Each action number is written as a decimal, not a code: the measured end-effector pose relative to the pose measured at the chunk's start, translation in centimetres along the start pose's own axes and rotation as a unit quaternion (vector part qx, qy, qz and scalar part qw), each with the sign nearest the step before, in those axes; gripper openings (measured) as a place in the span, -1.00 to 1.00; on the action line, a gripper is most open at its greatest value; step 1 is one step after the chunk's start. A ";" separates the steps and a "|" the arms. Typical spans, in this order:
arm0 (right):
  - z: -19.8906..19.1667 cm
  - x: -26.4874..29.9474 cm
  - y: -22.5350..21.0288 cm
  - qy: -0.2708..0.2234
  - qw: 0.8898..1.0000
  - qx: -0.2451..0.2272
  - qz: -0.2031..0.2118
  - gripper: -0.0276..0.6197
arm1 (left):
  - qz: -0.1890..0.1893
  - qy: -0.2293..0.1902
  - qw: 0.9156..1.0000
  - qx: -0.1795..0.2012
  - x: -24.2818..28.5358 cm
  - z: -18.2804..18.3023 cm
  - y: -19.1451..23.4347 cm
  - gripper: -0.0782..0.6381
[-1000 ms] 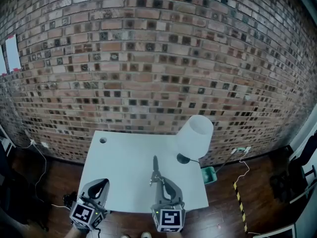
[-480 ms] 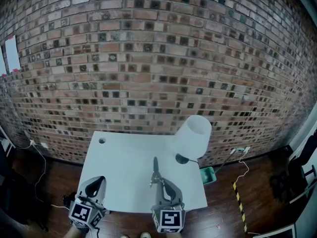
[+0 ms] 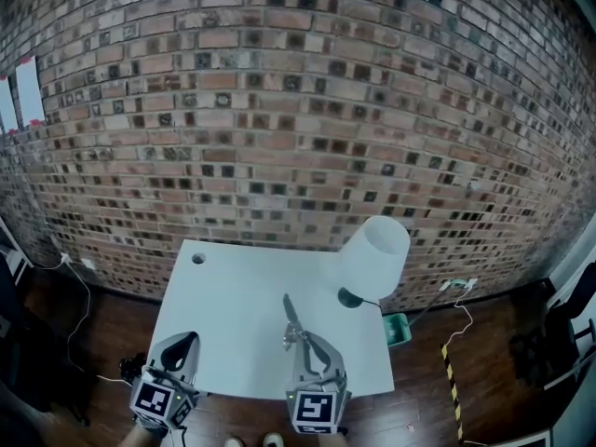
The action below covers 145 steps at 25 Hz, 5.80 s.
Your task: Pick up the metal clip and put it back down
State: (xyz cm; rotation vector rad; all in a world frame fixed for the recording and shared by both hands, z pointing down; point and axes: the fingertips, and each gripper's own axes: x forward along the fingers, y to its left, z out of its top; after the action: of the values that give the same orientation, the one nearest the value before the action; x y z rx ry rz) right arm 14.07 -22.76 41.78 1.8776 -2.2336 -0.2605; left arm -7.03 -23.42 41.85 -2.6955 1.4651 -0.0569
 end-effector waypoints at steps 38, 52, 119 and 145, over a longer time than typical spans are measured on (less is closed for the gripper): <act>-27.8 9.7 13.3 0.112 0.739 -0.604 0.275 -0.90 | 0.079 0.124 0.988 -0.051 -2.7 -8.0 4.6 -0.74; -28.0 9.9 14.2 0.078 0.747 -0.611 0.250 -0.88 | 0.098 0.112 0.987 -0.059 -2.1 -7.7 5.5 -0.73; -4.1 -0.8 0.5 0.050 0.982 0.174 0.054 -0.98 | -0.006 -0.007 1.000 -0.018 -1.0 0.8 -0.9 -0.74; 3.1 -15.1 4.7 0.011 0.987 0.157 0.036 -0.98 | -0.018 0.002 1.000 0.022 -13.2 0.8 -2.0 -0.74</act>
State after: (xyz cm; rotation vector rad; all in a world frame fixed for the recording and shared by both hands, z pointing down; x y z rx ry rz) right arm 11.20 -7.10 39.32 1.9257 -2.4387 0.1322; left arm -12.46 -11.18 41.30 -2.6886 1.3978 -0.0950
